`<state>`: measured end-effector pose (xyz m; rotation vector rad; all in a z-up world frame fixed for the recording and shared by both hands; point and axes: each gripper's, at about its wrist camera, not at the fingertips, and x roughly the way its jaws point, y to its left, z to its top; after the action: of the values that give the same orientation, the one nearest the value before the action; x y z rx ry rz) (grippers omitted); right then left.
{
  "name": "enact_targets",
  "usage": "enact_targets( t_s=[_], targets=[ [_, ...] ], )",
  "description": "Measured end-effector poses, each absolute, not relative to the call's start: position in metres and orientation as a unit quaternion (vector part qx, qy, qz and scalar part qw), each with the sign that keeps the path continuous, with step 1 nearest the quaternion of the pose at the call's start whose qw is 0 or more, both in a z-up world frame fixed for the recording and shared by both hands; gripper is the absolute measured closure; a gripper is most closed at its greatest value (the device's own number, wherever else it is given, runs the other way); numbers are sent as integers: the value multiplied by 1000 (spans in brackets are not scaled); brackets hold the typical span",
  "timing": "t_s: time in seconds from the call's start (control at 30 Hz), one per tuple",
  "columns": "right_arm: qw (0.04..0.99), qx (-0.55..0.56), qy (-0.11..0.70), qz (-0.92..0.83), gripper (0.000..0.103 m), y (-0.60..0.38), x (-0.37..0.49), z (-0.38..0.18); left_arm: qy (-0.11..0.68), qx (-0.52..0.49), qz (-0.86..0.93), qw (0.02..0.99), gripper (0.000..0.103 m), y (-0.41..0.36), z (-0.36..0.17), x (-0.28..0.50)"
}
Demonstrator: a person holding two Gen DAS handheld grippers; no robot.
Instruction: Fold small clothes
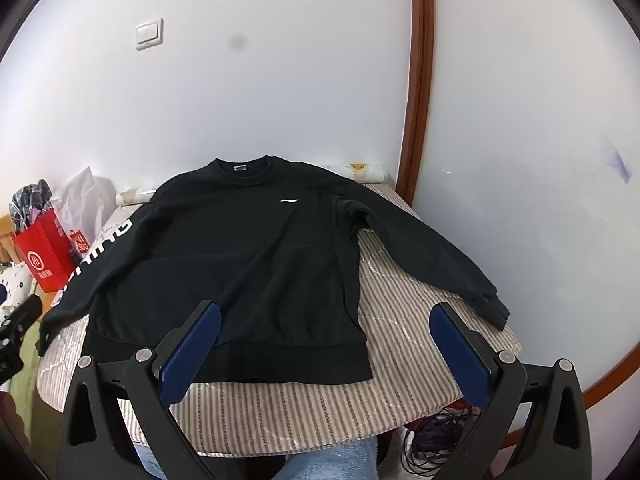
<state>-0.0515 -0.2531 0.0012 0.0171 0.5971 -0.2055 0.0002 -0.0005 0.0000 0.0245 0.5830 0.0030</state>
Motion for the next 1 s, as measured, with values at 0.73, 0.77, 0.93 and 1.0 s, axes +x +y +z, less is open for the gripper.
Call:
enact_targets(
  t_s=[0.73, 0.77, 0.93, 1.0],
  targets=[
    [949, 28, 293, -112, 1, -263, -54, 2, 283, 18, -8, 959, 0, -10, 1, -5],
    [949, 27, 294, -111, 1, -263, -54, 3, 282, 18, -8, 959, 0, -10, 2, -6],
    [949, 24, 292, -114, 1, -264, -55, 2, 279, 22, -8, 960, 0, -11, 4, -7],
    [949, 23, 292, -115, 1, -263, -56, 3, 279, 21, -7, 960, 0, -12, 5, -6]
  ],
)
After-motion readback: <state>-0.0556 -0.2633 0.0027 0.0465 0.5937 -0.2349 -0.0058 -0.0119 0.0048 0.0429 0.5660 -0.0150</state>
